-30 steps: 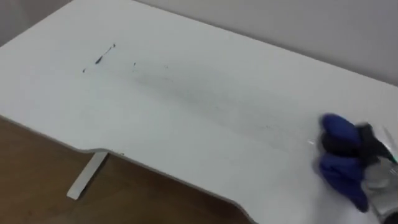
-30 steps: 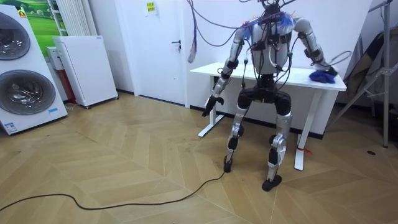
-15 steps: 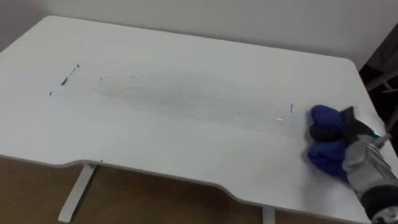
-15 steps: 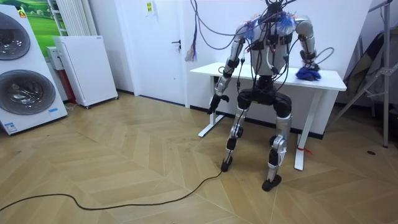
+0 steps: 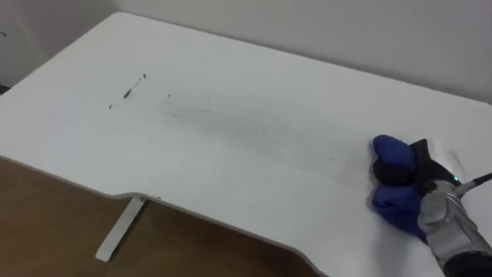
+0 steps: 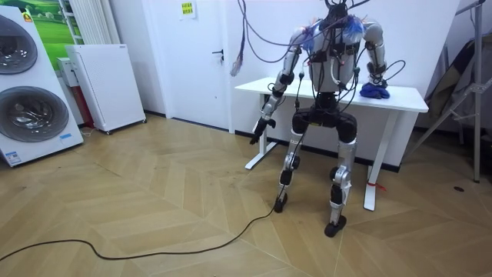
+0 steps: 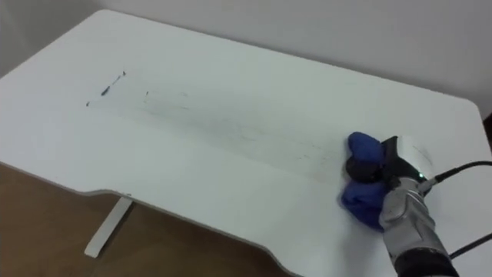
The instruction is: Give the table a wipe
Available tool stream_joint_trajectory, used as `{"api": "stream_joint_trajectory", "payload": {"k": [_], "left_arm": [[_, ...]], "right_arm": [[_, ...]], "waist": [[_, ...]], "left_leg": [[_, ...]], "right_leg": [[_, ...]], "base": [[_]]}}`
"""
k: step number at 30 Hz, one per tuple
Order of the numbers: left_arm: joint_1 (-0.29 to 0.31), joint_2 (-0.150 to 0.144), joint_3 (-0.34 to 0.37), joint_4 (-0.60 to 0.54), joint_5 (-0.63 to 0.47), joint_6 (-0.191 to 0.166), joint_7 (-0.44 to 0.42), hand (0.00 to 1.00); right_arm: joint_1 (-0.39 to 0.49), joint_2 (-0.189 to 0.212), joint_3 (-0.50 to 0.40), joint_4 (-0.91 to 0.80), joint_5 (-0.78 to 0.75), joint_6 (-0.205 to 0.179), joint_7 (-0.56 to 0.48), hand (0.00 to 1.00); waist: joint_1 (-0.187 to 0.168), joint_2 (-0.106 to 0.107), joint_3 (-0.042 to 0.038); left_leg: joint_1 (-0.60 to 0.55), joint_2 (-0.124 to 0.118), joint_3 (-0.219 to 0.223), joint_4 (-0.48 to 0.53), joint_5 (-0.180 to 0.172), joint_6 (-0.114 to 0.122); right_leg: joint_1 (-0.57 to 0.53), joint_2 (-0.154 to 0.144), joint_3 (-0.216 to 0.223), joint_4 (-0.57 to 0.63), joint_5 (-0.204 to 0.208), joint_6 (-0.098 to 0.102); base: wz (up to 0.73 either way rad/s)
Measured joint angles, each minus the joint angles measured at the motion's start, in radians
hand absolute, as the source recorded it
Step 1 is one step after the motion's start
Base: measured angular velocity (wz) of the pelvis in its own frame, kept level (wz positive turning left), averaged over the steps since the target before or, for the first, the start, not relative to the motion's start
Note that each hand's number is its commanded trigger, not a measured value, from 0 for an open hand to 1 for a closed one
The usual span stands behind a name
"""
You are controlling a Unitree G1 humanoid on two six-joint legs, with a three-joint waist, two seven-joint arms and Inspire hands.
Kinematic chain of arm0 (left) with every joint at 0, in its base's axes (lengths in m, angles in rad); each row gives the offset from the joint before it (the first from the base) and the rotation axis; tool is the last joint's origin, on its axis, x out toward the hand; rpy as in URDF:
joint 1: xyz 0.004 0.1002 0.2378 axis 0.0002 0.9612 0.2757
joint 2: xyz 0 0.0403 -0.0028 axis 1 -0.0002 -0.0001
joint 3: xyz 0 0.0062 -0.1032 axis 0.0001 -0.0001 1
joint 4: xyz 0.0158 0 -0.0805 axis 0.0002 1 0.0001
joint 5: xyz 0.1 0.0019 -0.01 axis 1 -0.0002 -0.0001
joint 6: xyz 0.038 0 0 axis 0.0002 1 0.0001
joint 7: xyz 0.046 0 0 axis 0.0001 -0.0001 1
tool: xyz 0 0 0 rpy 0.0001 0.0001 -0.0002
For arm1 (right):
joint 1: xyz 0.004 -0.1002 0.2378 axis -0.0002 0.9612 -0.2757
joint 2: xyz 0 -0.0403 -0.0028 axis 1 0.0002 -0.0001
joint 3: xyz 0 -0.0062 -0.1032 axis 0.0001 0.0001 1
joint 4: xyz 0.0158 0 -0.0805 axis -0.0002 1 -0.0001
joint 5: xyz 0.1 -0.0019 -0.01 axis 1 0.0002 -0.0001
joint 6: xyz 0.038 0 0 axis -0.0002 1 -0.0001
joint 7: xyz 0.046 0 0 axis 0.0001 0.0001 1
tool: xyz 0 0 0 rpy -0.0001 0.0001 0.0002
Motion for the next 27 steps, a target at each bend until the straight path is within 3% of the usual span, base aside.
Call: {"api": "stream_joint_trajectory", "payload": {"k": [3,5,6,8,9,11,15,19,23,25,27], "left_arm": [[-0.020,0.000,-0.015,0.000,-0.002,-0.002,-0.004,0.00],[-0.053,0.000,-0.015,0.002,0.000,-0.003,-0.006,0.00],[-0.060,0.000,-0.015,0.003,0.000,-0.003,-0.006,0.00],[-0.087,0.003,-0.016,0.002,0.016,-0.004,-0.006,0.00],[-0.091,0.004,-0.017,0.002,0.021,-0.005,-0.006,0.00],[-0.110,0.005,-0.043,0.010,0.019,0.000,-0.006,0.00],[-0.090,0.022,-0.049,0.008,0.022,0.007,-0.005,0.00],[-0.033,0.062,-0.024,0.006,0.023,0.034,-0.005,0.00],[0.010,0.093,0.026,-0.001,0.024,0.025,-0.010,0.00],[0.024,0.097,0.040,-0.001,0.024,0.021,-0.013,0.00],[0.036,0.097,0.043,-0.003,0.024,0.017,-0.023,0.00]], "right_arm": [[-0.044,-0.001,0.045,0.032,0.000,0.028,0.004,1.00],[-0.078,-0.012,0.100,0.037,-0.004,0.072,0.012,1.00],[-0.093,-0.013,0.118,0.047,-0.004,0.080,0.015,1.00],[-0.142,-0.017,0.179,0.056,0.013,0.117,0.021,1.00],[-0.159,-0.014,0.192,0.056,0.022,0.117,0.023,1.00],[-0.261,-0.002,0.224,0.117,0.088,0.104,0.025,1.00],[-0.328,-0.006,0.214,0.170,0.207,0.105,0.016,1.00],[-0.285,-0.038,0.140,0.211,0.328,0.073,0.020,1.00],[-0.126,-0.082,0.030,0.219,0.354,0.011,0.020,1.00],[-0.072,-0.100,-0.015,0.219,0.353,0.008,0.030,1.00],[-0.020,-0.118,-0.055,0.219,0.351,0.007,0.043,1.00]], "waist": [[0.007,-0.001,0.0021],[0.032,-0.019,-0.0006],[0.041,-0.021,0.0014],[0.077,-0.044,0.0045],[0.082,-0.050,0.0050],[0.100,-0.062,0.0143],[0.115,-0.068,0.0155],[0.080,-0.068,0.0153],[0.044,-0.071,0.0128],[0.013,-0.076,0.0075],[0.003,-0.071,0.0085]], "left_leg": [[0.001,0.000,-0.003,-0.002,0.000,0.000],[-0.002,0.001,-0.007,-0.016,0.001,0.002],[-0.002,0.001,-0.006,-0.020,0.001,0.002],[-0.027,0.005,-0.006,-0.027,0.002,0.004],[-0.039,0.008,-0.006,-0.024,0.002,0.004],[-0.085,0.013,-0.016,-0.012,0.002,0.004],[-0.121,0.015,-0.041,-0.009,0.002,0.004],[-0.139,0.010,-0.057,0.018,0.003,0.004],[-0.096,-0.001,-0.053,0.016,0.003,0.004],[-0.078,-0.001,-0.050,0.015,0.003,0.004],[-0.050,0.001,-0.030,0.011,0.003,0.004]], "right_leg": [[-0.003,0.001,0.003,0.002,0.000,0.000],[-0.027,0.004,0.019,0.006,0.002,-0.003],[-0.037,0.005,0.028,0.008,0.003,-0.004],[-0.084,0.015,0.054,0.018,0.015,-0.012],[-0.096,0.018,0.055,0.016,0.020,-0.013],[-0.129,0.029,0.058,0.001,0.036,-0.017],[-0.140,0.039,0.025,-0.028,0.053,-0.020],[-0.101,0.039,-0.025,-0.044,0.053,-0.020],[-0.018,0.038,-0.043,-0.088,0.057,-0.014],[0.005,0.038,-0.054,-0.089,0.057,-0.014],[0.021,0.037,-0.036,-0.091,0.056,-0.014]], "base": [[-0.02],[-0.18],[-0.37],[-0.34],[-0.16],[-0.02],[0.17],[0.41],[0.28],[0.02],[-0.16]]}}
